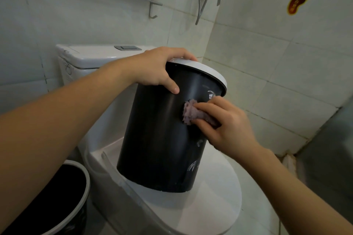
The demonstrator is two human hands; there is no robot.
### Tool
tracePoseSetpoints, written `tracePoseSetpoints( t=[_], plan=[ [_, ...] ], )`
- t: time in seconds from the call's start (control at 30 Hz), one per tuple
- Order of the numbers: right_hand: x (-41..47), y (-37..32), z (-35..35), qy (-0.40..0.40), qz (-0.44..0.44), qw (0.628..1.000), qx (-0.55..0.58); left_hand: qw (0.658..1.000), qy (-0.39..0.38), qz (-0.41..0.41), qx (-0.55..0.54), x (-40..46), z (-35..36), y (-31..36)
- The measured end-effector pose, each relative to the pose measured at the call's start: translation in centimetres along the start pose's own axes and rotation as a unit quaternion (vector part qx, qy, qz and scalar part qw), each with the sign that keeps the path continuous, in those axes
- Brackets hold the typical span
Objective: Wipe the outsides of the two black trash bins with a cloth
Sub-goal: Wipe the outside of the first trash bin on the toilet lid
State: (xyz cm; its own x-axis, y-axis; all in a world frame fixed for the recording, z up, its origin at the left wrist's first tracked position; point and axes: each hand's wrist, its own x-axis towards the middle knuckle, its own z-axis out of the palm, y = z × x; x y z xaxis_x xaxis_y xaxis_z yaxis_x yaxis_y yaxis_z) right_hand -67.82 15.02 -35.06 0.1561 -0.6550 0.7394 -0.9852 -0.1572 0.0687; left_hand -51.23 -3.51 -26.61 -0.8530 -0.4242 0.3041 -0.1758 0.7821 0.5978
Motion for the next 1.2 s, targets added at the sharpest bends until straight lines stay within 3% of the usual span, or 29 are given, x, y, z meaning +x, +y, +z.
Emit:
tracePoseSetpoints(
  t=[0.27, 0.5, 0.6, 0.77, 1.1, 1.2],
  plan=[
    [3.2, 1.5, -0.6, 0.089, 0.133, 0.987, -0.004, 1.000, -0.005, 0.002, 0.001, 0.0, 0.2, 0.4],
    [-0.9, 0.0, 0.3, 0.004, 0.018, 0.999, 0.041, 1.000, -0.001, -0.002, -0.013, -0.2, -0.1, 0.1],
    [-0.1, 0.5, 0.0, 0.019, 0.025, 0.999, 0.013, 1.000, -0.001, -0.003, -0.019, -0.2, -0.1, 0.1],
    [2.1, 1.1, -0.2, 0.061, 0.107, 0.992, 0.007, 1.000, -0.005, -0.006, -0.023, -0.1, -0.2, 0.1],
    [-5.9, -2.6, 1.8, -0.049, -0.038, 0.997, 0.056, 0.999, 0.009, -0.009, -0.032, -0.3, -0.6, -0.6],
    [-5.5, -2.1, 1.6, -0.041, -0.041, 0.998, 0.034, 0.999, 0.014, -0.007, -0.028, -0.3, -0.5, -0.6]
  ],
)
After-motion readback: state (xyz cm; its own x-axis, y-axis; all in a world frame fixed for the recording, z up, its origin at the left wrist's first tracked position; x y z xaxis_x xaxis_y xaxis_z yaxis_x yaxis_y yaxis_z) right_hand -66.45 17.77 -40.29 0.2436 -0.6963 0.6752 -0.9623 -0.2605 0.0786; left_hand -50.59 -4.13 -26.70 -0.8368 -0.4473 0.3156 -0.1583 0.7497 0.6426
